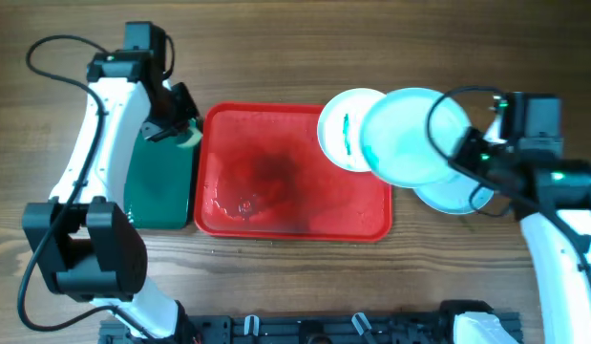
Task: Clean dirty plates on tray and stack at the side
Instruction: 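Carry the plate right and stack it on the cleaned plate, then grasp the last white plate rim with right gripper and pull it toward center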
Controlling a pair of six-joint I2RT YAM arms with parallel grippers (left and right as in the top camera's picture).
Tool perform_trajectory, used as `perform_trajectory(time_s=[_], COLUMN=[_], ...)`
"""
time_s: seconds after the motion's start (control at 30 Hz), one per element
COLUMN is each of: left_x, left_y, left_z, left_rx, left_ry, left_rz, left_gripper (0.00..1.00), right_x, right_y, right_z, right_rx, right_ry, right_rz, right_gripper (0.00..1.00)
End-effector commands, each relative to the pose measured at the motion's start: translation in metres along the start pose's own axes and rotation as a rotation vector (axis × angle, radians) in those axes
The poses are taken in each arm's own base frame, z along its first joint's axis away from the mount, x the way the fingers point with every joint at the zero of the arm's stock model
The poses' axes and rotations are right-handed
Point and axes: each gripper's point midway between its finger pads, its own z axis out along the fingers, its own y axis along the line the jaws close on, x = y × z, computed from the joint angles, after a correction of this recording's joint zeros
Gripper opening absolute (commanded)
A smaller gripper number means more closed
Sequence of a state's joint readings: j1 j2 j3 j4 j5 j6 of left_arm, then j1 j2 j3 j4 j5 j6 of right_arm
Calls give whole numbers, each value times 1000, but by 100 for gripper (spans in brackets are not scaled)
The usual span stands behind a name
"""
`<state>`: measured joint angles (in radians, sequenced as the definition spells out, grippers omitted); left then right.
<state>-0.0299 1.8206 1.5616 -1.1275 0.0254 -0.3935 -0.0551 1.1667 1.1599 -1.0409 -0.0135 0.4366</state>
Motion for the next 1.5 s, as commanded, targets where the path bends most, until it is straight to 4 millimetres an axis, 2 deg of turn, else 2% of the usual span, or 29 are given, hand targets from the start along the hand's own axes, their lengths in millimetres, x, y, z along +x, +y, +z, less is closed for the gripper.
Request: perform_trajectory(time_s=[0.0,0.13,0.23,0.4,0.57,0.63,0.67,0.7,0.73,0.83,0.93,0.97,1.0,1.13,1.2,1.27,1.4,1.47], left_x=[-2,-1,-1,-1,-1,-1,-1,-1,-1,-1,-1,-1,0,2,2,4,4,5], left_y=[-20,-30,-31,-31,-32,-31,-31,-32,-32,-32,-32,-32,-32,-40,-45,-49,-50,-50], left_z=[-13,-13,-13,-13,-13,-13,-13,-13,-13,-13,-13,-13,-13,-13,-12,-12,-12,-12], left_rx=[43,56,57,57,57,57,57,57,57,57,57,58,58,66,71,75,77,78], left_ry=[-53,-65,-66,-66,-65,-65,-66,-65,-65,-65,-65,-65,-65,-71,-75,-77,-74,-74], left_rz=[51,76,79,79,79,79,79,79,79,79,79,79,81,101,111,109,71,71], left_gripper=[4,4,4,4,4,4,4,4,4,4,4,4,4,4,4,4,4,4], right_x=[3,16,23,42,53,59,59,58,55,42,10,-4,-11,-26,-31,-34,-24,-17], right_y=[-55,-95,-110,-123,-131,-133,-133,-132,-131,-126,-97,-75,-62,-4,24,51,68,70], right_z=[15,37,59,109,141,147,147,146,143,126,99,90,85,82,88,105,142,163], right_rx=[85,154,174,200,221,228,228,227,225,217,81,-17,-69,-191,-215,-197,-204,-203], right_ry=[43,86,101,184,262,291,293,288,280,252,185,151,133,61,13,-31,4,34], right_rz=[131,221,258,298,307,310,310,309,309,303,206,140,99,-119,-209,-300,-389,-425], right_gripper=[4,4,4,4,4,4,13,31,35,36,38,44,46,47,49,51,52,52])
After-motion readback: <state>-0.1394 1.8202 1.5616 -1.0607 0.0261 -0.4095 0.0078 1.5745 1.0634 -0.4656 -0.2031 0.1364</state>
